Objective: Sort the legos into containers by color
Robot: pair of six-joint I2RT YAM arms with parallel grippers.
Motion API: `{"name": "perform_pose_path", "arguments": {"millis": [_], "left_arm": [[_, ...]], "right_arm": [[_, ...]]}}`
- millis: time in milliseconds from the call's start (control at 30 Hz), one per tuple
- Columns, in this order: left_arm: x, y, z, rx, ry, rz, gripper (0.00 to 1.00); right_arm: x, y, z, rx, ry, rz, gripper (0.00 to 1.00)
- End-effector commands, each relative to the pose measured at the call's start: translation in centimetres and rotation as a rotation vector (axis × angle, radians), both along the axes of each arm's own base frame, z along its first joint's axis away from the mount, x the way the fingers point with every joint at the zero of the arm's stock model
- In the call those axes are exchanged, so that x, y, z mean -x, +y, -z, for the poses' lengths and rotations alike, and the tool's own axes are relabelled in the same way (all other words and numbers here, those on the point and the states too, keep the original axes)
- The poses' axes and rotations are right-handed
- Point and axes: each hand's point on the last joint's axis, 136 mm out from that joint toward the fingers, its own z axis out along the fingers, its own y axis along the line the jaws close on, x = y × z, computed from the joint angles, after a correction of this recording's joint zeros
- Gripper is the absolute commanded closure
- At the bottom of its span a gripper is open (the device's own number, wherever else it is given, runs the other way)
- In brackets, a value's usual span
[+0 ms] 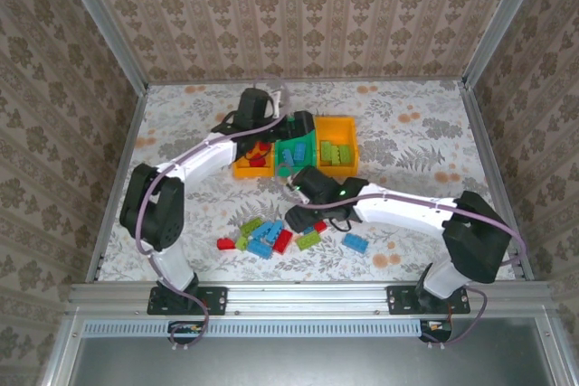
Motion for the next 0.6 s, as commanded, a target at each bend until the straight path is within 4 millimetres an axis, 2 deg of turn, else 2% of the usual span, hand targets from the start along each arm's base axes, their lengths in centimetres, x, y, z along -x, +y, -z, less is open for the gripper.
{"name": "perform_pose_path", "arguments": {"millis": [0, 100, 167, 200, 267, 433, 567], "left_arm": [[0.5, 2.3, -0.7, -0.018, -0.032, -0.033, 0.0], [1.0, 4.5, 0.2, -0.055, -0.018, -0.066, 0.0], [1.7, 5.2, 0.7, -0.065, -0.009, -0.081, 0.0], [1.2, 6.6, 0.8, -0.066, -0.006, -0.115, 0.0], [1.3, 7.6, 1.0, -0.071, -0.003, -0.138, 0.0], [1.8, 8.5, 1.3, -0.08, 0.009, -0.15, 0.0], [2.1, 8.7, 1.4, -0.084, 0.006, -0.149, 0.0]], "right_arm": [[1.7, -0.6, 1.0, 0.114, 0.009, -0.182, 0.16], [3.0, -1.4, 1.1, 0.13, 0.042, -0.221, 0.16], [3.6, -2.1, 0.9, 0.137, 0.072, -0.195, 0.16], [3.9, -2.2, 0.8, 0.128, 0.089, -0.187, 0.16], [4.9, -2.0, 0.7, 0.081, 0.134, -0.16, 0.16], [6.0, -3.0, 2.4, 0.145, 0.243, 0.091, 0.13], [7.9, -2.5, 3.0, 0.168, 0.268, 0.175, 0.1]]}}
